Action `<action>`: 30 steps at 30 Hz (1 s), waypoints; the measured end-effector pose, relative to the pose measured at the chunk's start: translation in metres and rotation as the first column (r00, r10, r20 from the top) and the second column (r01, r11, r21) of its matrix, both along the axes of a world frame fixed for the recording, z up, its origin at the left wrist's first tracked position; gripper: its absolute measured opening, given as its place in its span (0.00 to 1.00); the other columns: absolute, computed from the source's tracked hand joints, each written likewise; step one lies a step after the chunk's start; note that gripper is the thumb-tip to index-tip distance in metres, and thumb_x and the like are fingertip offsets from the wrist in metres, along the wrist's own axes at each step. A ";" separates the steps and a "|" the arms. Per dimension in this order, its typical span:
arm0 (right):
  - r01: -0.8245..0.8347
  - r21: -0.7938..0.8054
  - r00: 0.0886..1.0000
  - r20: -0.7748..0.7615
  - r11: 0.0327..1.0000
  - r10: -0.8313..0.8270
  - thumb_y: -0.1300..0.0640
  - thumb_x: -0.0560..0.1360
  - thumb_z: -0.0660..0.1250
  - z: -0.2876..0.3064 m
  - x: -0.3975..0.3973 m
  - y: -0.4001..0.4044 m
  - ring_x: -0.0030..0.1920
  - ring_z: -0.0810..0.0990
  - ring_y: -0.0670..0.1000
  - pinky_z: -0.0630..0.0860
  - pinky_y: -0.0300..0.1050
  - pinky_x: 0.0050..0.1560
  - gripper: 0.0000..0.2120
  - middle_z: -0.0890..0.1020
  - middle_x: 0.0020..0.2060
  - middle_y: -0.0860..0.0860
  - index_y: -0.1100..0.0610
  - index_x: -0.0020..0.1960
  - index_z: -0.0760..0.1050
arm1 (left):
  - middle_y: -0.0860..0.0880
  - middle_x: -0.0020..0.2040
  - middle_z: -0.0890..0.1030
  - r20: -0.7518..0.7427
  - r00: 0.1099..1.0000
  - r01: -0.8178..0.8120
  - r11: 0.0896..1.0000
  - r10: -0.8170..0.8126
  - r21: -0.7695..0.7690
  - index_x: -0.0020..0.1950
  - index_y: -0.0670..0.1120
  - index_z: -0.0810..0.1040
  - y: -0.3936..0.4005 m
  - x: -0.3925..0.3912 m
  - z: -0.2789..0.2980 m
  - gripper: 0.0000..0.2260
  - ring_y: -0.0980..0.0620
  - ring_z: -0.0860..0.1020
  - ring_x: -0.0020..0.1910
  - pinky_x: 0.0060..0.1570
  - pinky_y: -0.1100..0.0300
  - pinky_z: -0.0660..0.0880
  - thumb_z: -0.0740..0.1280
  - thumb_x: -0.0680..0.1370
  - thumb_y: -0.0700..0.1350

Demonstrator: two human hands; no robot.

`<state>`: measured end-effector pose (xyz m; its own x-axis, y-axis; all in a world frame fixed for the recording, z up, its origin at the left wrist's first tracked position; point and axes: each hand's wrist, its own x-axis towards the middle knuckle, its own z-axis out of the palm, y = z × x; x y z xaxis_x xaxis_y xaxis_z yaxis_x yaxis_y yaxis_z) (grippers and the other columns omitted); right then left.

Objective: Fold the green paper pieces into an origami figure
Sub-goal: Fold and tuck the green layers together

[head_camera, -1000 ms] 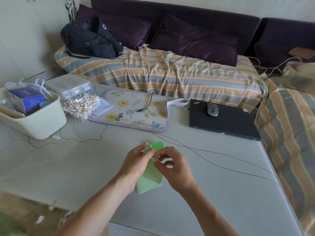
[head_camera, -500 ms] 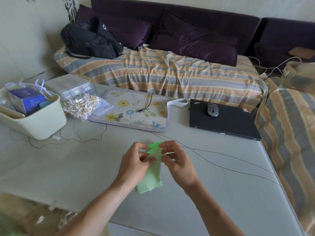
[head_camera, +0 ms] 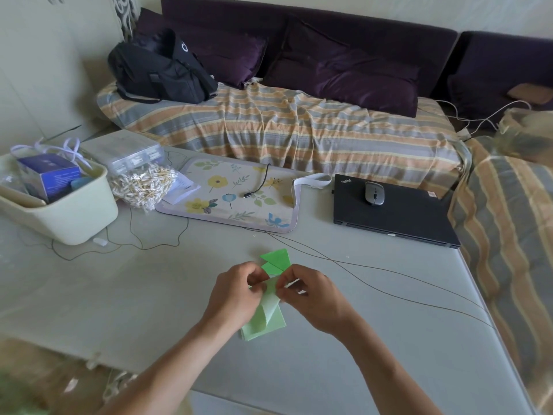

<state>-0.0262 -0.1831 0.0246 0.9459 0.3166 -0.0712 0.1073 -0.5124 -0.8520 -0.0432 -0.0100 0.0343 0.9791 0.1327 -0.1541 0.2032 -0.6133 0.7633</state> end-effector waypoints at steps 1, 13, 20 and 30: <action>0.014 0.000 1.000 0.004 1.000 -0.014 0.58 0.76 0.71 0.000 0.000 0.000 0.43 0.84 0.44 0.75 0.31 0.43 0.07 0.84 0.42 0.44 0.47 0.42 0.78 | 0.59 0.39 0.84 0.005 1.000 -0.001 1.000 0.001 0.010 0.44 0.52 0.84 0.001 0.000 0.001 0.07 0.61 0.81 0.40 0.41 0.65 0.75 0.70 0.76 0.40; 0.123 -0.011 0.989 0.088 0.992 -0.122 0.61 0.74 0.72 -0.008 0.003 0.003 0.37 0.79 0.40 0.73 0.28 0.39 0.04 0.83 0.38 0.41 0.52 0.43 0.80 | 0.59 0.36 0.83 0.020 0.995 0.102 0.995 -0.102 -0.017 0.48 0.55 0.86 -0.006 -0.004 0.007 0.11 0.66 0.78 0.34 0.36 0.72 0.69 0.66 0.76 0.41; 0.233 0.192 0.971 -0.102 0.953 -0.216 0.58 0.74 0.74 -0.004 0.002 0.004 0.38 0.81 0.45 0.79 0.40 0.45 0.12 0.85 0.41 0.50 0.51 0.56 0.76 | 0.56 0.39 0.86 0.034 0.999 -0.019 0.986 0.025 -0.166 0.46 0.53 0.86 -0.003 0.001 -0.001 0.08 0.61 0.83 0.40 0.42 0.70 0.75 0.75 0.74 0.39; 0.249 0.331 0.914 -0.392 0.910 -0.107 0.59 0.79 0.68 -0.001 0.001 0.004 0.39 0.81 0.48 0.78 0.40 0.43 0.07 0.82 0.37 0.51 0.63 0.48 0.81 | 0.51 0.44 0.87 -0.116 0.992 -0.094 0.882 0.046 -0.461 0.48 0.51 0.86 -0.005 0.000 0.002 0.09 0.51 0.85 0.46 0.52 0.56 0.80 0.72 0.75 0.38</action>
